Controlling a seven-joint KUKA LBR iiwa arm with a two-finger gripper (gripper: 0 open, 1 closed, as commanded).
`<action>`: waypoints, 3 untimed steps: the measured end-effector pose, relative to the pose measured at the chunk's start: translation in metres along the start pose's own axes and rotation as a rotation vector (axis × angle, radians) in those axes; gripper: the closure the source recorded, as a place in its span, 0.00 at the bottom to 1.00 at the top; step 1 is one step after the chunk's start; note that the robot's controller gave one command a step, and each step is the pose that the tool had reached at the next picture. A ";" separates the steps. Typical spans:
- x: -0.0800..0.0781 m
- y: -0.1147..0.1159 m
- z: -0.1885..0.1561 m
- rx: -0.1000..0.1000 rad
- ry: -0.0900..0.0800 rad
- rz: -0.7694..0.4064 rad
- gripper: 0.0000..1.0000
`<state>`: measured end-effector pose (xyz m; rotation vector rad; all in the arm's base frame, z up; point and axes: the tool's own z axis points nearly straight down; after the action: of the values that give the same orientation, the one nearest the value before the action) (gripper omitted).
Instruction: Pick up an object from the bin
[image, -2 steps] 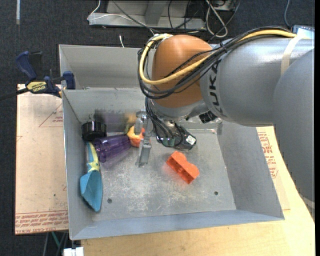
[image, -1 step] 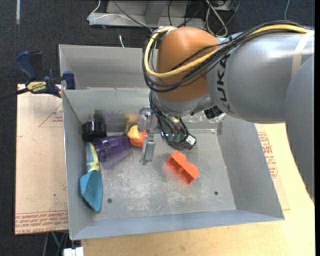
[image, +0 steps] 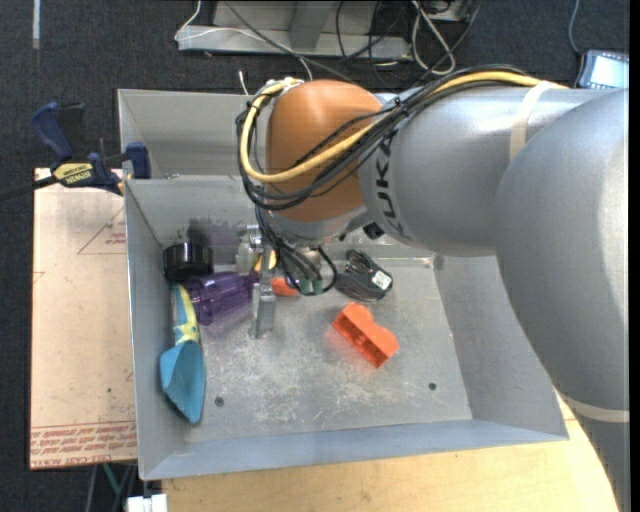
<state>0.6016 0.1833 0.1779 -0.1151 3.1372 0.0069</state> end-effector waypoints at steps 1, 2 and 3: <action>0.003 -0.015 -0.055 0.001 0.003 0.004 0.00; -0.020 0.016 0.026 -0.001 0.002 -0.006 0.00; -0.023 -0.004 -0.009 -0.002 -0.007 0.050 0.00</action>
Offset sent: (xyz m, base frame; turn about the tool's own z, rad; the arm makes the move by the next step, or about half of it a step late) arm 0.0244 0.0278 -0.0572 -0.0090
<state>0.6243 0.1806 0.1865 -0.0363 3.1319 0.0100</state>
